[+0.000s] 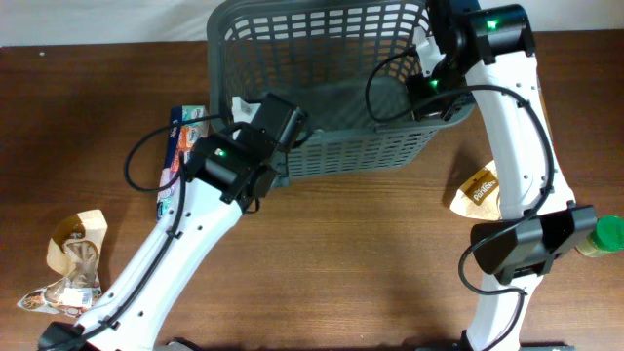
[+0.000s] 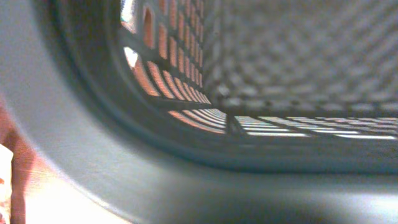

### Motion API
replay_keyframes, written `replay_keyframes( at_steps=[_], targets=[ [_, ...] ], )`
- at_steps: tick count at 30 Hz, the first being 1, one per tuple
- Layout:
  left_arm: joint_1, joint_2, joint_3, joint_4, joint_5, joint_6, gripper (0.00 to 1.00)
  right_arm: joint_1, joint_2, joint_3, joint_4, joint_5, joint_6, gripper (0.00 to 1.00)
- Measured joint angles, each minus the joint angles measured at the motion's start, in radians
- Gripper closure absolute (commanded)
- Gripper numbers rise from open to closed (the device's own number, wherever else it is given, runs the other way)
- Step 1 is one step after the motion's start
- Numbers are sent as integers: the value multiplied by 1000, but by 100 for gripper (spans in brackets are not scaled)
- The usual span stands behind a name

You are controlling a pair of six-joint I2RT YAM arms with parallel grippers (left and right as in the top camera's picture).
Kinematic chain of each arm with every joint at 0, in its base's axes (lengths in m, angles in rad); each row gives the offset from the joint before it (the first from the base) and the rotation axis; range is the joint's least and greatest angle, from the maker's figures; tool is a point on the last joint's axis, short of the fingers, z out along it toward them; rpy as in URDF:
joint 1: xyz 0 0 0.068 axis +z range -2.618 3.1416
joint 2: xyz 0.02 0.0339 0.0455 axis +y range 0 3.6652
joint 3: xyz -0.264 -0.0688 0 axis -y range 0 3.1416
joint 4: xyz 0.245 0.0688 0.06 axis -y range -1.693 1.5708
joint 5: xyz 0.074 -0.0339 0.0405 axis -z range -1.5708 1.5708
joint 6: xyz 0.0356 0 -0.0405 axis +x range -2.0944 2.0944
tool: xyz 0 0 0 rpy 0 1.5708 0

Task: Pack container

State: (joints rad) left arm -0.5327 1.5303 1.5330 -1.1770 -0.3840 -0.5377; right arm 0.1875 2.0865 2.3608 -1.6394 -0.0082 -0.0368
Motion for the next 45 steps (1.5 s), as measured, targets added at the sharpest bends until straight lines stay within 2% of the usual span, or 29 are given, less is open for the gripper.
replay_keyframes(
  at_steps=[36, 41, 45],
  targets=[
    [15, 0, 0, 38, 0, 68, 98, 0, -2, 3, 30, -26, 2, 96],
    [5, -16, 0, 36, 1, 76, 98, 0, -11, 100, 34, -60, 3, 96],
    [-29, -107, -2, 30, 3, 79, 98, 0, -38, 278, -7, -89, 4, 96]
  ],
)
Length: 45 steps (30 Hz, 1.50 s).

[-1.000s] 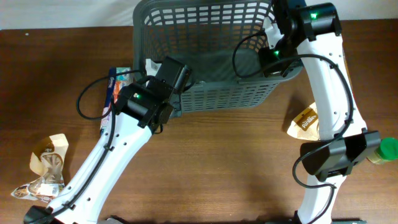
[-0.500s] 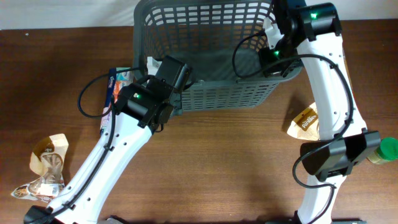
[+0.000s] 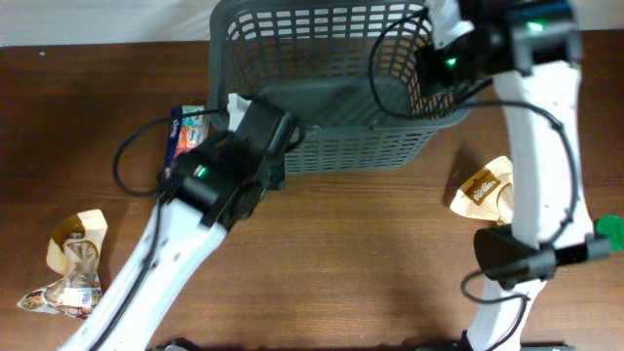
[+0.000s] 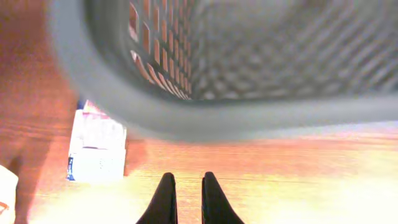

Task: Pack container

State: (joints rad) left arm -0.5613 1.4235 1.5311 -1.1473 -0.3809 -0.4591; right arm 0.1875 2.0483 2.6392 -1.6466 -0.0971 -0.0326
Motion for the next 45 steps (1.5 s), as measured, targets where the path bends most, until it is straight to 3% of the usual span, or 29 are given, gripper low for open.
replay_keyframes(
  at_steps=[5, 12, 21, 23, 26, 27, 28, 29, 30, 41, 45],
  targets=[
    [-27, -196, 1, -50, 4, 2, 98, 0, -78, 202, -46, -9, 29, 96],
    [-26, -459, 7, -127, -89, 2, 98, 0, -282, 250, -46, 40, 72, 96],
    [60, -651, 17, -221, -324, -2, 98, 0, -548, 117, -42, 314, 171, 96],
    [83, -655, 17, -244, -359, -4, 87, 0, -603, 30, -46, 386, 203, 96],
    [116, -652, 17, -260, -396, -2, 53, -1, -686, -126, -46, 474, 265, 77],
    [125, -650, 17, -264, -405, -3, 33, -1, -711, -181, -43, 496, 285, 64],
    [134, -649, 18, -264, -410, -6, 14, -1, -734, -241, -45, 510, 311, 41],
    [143, -647, 18, -266, -418, -8, 4, -1, -751, -285, -46, 521, 321, 19],
    [149, -644, 18, -266, -422, -8, 0, -2, -769, -342, -46, 531, 340, 1],
    [217, -629, 17, -304, -501, -12, 0, -14, -827, -691, -46, 565, 462, 1],
    [253, -629, 6, -349, -511, -33, 0, -125, -821, -756, -45, 571, 520, 1]
  ],
)
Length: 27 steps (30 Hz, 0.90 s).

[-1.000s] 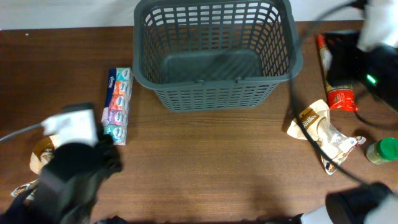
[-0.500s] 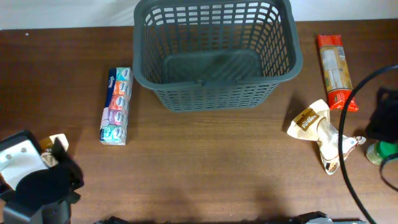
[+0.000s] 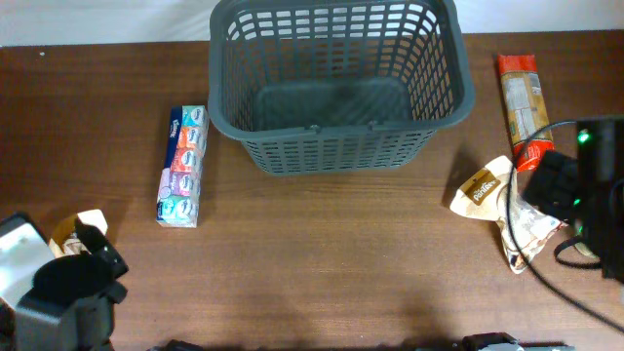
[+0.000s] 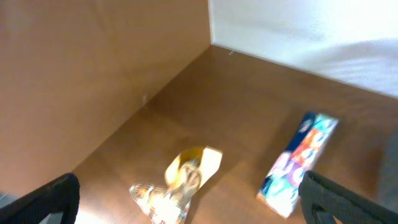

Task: Pack container

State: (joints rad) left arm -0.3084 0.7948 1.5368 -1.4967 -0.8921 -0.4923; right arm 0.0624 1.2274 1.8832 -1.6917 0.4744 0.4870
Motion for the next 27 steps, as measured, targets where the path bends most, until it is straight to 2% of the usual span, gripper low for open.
replay_keyframes(
  at_steps=[5, 11, 19, 27],
  targets=[
    [27, 1, -41, -71, 42, -51, 0, -256, 63, -27, 1, -6, 29, 1],
    [27, 2, -67, -87, 165, -69, 0, -533, 187, -31, 17, -92, 37, 1],
    [27, 2, -67, -90, 299, -77, 0, -699, 298, -32, 104, -326, -48, 1],
    [27, 2, -67, -90, 321, -77, 0, -836, 337, -111, 217, -394, -12, 1]
  ],
)
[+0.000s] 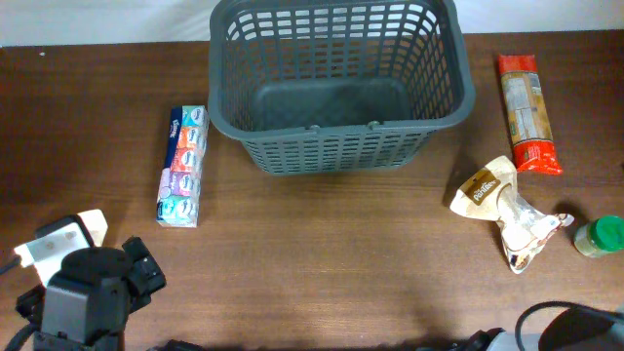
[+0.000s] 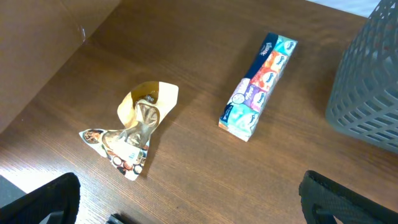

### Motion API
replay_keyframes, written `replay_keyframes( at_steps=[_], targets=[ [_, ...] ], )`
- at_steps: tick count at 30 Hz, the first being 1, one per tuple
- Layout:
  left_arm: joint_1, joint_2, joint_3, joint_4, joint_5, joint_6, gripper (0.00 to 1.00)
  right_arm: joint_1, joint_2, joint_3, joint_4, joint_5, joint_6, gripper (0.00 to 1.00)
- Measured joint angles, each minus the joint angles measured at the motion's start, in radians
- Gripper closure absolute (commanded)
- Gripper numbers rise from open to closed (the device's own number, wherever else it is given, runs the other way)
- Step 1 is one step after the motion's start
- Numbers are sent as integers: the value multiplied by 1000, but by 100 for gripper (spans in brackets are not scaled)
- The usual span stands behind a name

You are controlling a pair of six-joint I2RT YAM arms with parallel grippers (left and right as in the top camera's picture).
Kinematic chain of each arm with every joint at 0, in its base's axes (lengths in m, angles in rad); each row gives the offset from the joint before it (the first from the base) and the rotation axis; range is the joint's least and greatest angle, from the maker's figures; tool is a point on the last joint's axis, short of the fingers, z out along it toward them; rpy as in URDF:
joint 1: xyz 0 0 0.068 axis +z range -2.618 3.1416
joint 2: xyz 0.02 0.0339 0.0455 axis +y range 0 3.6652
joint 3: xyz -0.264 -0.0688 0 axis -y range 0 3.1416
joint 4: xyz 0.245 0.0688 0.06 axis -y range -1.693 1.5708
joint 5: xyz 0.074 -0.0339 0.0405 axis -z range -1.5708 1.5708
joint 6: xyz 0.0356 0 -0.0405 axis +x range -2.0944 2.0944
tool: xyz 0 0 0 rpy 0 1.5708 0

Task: Pack container
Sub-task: 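Move the right gripper over the green-lidded Knorr jar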

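The grey mesh basket stands empty at the back centre; its corner shows in the left wrist view. Left of it lies a colourful tissue pack. A crumpled tan snack bag lies near the front left, mostly hidden under my left arm in the overhead view. My left gripper hangs above the bare table in front of these two, open wide, with nothing between its fingers. My right gripper is out of view.
To the right of the basket lie a long red packet, a second crumpled snack bag and a green-capped bottle at the right edge. A dark bit of the right arm shows at the bottom right.
My left arm has shifted a little right at the front left, and its camera now looks down on the snack bag and tissue pack. The right arm has left the right edge, uncovering the green bottle.
First both grippers were at the basket, left at its front-left rim, right at its right rim, the basket askew. Then the left gripper was shut and off the rim. Later both arms were back at the table's sides, the basket square at back centre, where it stays.
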State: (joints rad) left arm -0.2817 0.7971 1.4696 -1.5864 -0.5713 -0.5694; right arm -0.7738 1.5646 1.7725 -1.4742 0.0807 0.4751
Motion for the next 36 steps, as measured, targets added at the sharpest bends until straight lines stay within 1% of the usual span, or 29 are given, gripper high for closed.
replay_keyframes(
  at_steps=[4, 10, 13, 18, 24, 36],
  targets=[
    [0, 0, 0, 0, 0, 0, 1, -46, 4, -127, 92, -4, 14, 1],
    [0, 0, 0, 0, 0, 0, 0, -54, 15, -343, 256, -10, 24, 1],
    [0, 0, 0, 0, 0, 0, 0, -54, 39, -392, 291, -12, 27, 1],
    [0, 0, 0, 0, 0, 0, 0, -54, 110, -399, 335, -12, 65, 1],
    [0, 0, 0, 0, 1, 0, 0, -54, 159, -399, 367, -4, 76, 1],
    [0, 0, 0, 0, 0, 0, 0, -54, 165, -364, 367, 50, 94, 1]
  ],
)
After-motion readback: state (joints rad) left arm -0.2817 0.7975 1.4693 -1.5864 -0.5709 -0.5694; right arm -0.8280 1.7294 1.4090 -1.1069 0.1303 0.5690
